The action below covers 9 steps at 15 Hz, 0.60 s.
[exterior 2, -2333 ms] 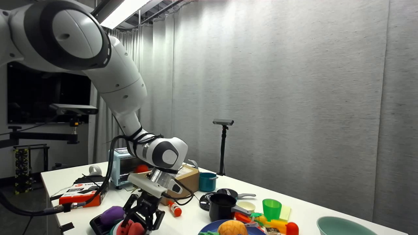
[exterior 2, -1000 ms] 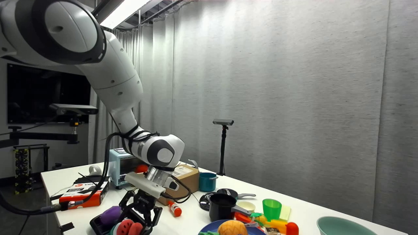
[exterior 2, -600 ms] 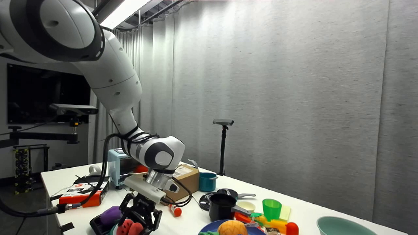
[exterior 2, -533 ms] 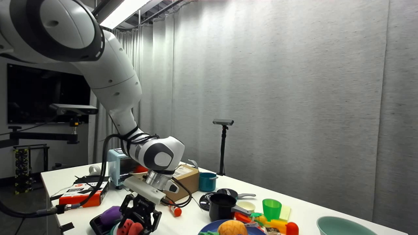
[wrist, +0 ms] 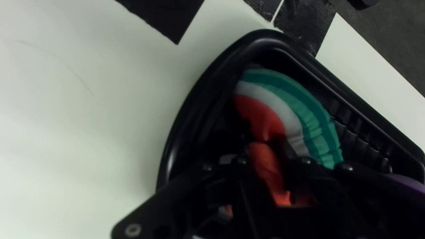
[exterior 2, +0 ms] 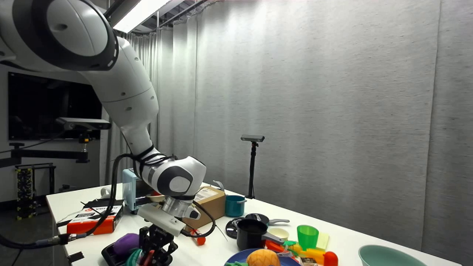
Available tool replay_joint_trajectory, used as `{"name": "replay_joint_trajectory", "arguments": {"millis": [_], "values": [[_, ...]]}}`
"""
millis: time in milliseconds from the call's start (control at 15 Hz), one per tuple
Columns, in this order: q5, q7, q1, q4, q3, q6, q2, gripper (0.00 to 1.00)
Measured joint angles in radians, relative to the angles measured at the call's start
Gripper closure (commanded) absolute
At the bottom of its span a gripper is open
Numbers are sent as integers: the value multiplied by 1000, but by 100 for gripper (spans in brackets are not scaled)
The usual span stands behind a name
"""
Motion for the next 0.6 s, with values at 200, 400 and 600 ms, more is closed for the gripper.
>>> {"name": "replay_joint_trajectory", "arguments": {"millis": [200,400,600], "values": [[0,-7,0,-2,5,6,-4,98],[0,-29,0,-5,8,11,-17,98],[1,-62,-3,-9,9,13,-69,98]]}}
